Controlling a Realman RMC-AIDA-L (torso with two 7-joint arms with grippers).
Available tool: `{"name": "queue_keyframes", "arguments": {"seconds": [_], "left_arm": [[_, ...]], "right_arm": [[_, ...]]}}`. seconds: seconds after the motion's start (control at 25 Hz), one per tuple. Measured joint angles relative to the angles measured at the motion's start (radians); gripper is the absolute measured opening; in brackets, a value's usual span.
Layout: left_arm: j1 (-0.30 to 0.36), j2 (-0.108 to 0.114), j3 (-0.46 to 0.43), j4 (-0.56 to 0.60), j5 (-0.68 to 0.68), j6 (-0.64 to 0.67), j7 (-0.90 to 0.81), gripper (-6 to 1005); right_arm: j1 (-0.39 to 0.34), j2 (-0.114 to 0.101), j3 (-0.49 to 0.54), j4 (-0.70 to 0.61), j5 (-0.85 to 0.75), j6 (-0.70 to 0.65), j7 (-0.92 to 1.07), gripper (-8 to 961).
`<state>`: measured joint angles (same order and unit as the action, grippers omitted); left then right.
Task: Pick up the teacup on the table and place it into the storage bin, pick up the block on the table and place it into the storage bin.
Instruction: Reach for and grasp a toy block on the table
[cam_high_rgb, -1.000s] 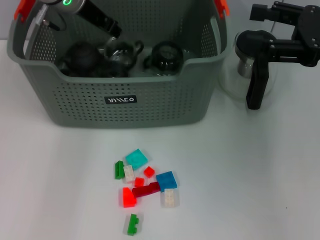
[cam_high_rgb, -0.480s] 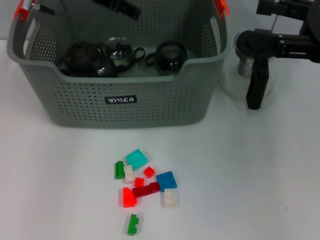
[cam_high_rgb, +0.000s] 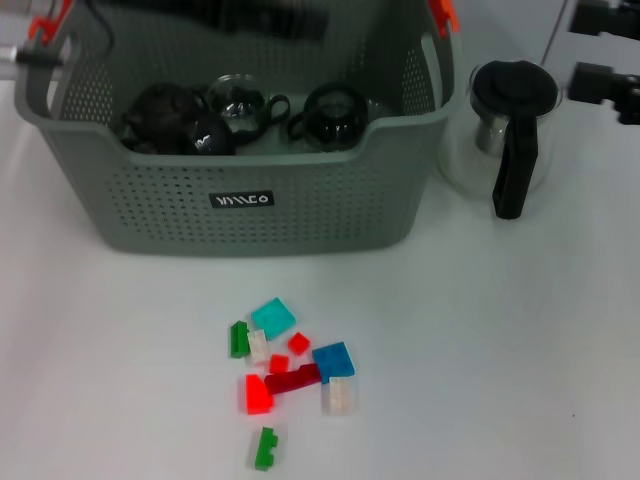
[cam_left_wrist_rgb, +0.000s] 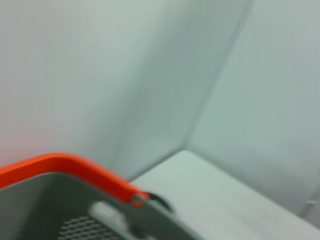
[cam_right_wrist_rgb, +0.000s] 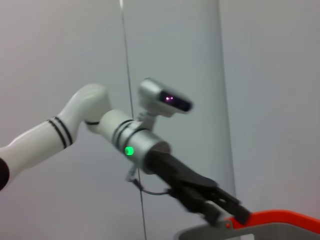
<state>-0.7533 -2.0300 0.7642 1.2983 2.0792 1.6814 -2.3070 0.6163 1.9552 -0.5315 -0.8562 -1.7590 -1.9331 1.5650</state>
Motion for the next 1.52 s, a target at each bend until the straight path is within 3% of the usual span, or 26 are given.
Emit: {"name": "queue_keyframes", "arguments": {"seconds": [0.4,0.96,1.36,1.52], "left_arm": [[0.136,-0.015,-0.043,0.006,-0.24,0.163,0.119,861],[0.163,-0.008,-0.085,-0.085,-0.24,0.169,0.233,861],[0.216,-0.019,-0.077,-0.148,-0.22,0.233,0.37,862],[0.225,-0.023,-0.072,-0.183,-0.176,0.251,0.414,862]], "right_arm": [[-0.034,-0.024,0.035,-0.001,0.003,-0.034,0.048,884],[-0.023,-0.039,0.039,-0.001,0.0,-0.03,0.095,883],[-0.036,-0.039,0.006,0.005,-0.015,-0.036,0.081,882],[-0.035,-0.026,-0.01,0.009,-0.068,-0.034,0.056,882]]}}
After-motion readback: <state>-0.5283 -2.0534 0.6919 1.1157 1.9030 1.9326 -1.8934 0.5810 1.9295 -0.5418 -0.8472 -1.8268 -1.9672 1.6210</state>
